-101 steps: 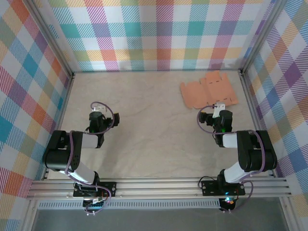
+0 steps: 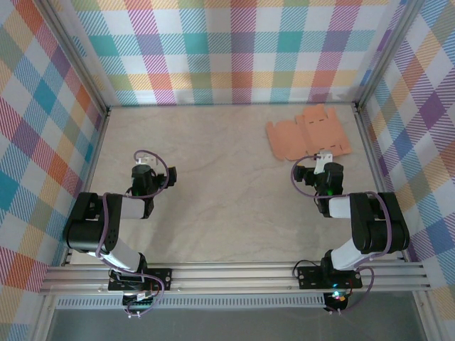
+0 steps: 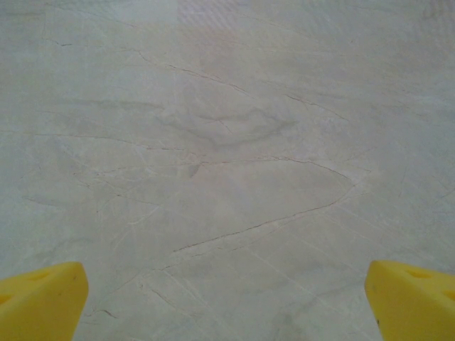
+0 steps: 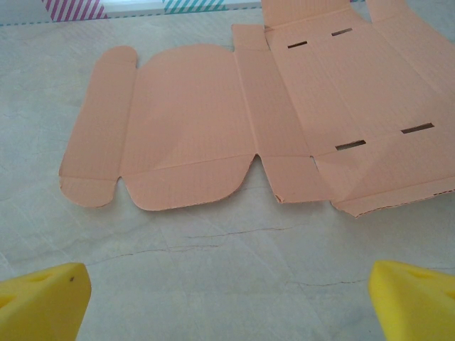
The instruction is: Fold the paper box
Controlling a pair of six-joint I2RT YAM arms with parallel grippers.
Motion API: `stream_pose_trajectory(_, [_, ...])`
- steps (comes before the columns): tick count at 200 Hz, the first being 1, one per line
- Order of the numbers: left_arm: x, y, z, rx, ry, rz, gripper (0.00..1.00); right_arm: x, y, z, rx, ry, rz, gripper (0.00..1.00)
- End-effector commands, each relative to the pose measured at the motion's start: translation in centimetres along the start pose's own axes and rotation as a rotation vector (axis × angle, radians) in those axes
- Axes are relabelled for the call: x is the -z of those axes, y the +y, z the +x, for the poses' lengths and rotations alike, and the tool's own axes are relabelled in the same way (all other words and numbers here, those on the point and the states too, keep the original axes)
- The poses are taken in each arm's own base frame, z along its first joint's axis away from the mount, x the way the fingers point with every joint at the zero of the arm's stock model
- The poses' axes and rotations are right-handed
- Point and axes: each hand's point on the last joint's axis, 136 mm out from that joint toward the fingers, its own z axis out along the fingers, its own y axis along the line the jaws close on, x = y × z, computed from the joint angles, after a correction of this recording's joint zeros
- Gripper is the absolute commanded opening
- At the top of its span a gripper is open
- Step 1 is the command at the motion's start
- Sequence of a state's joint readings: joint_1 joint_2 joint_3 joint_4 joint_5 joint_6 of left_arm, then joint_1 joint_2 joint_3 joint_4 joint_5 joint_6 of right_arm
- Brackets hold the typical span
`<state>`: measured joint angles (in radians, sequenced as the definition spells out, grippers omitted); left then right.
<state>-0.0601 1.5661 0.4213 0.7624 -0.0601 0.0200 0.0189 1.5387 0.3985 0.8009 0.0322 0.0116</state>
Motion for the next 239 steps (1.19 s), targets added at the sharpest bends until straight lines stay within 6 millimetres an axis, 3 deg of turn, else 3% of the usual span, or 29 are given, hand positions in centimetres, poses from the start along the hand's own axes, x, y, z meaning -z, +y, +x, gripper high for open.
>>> stream_pose_trajectory(1, [0.0,-0.2,-1.0,-0.009,-0.036,0.014,1.00,0.0,0.1,-1.5,-0.001,-0.049,-0.013,1.00])
stream_pose_trajectory(84, [0.2,-0.4,-1.6,-0.024,-0.035,0.009,1.00,0.2,0.1,-1.6,-0.003,-0.057,-0.013,1.00])
stream_pose_trajectory(135, [3.4,-3.4,-5.9,-0.126,-0.054,-0.021,1.00,2.3,0.1,-3.8,-0.017,-0.062,-0.002,1.00])
stream_pose_trajectory(164, [4.8,-7.6,-8.1,0.008,-0.089,0.077,1.00,4.2,0.4,-5.1,-0.078,-0.035,-0.006,1.00])
stream_pose_trajectory(188, [4.4,-12.6,-8.5,0.135,-0.039,0.175,1.00,5.8,1.5,-6.8,-0.123,-0.054,-0.064,1.00])
stream_pose_trajectory(218, [2.1,-18.9,-7.0,0.353,0.151,0.230,1.00,7.8,2.7,-8.5,-0.165,-0.094,-0.128,1.00])
stream_pose_trajectory(239, [0.2,-23.8,-5.9,0.417,0.250,0.303,1.00,9.0,3.2,-9.1,-0.178,-0.102,-0.151,1.00])
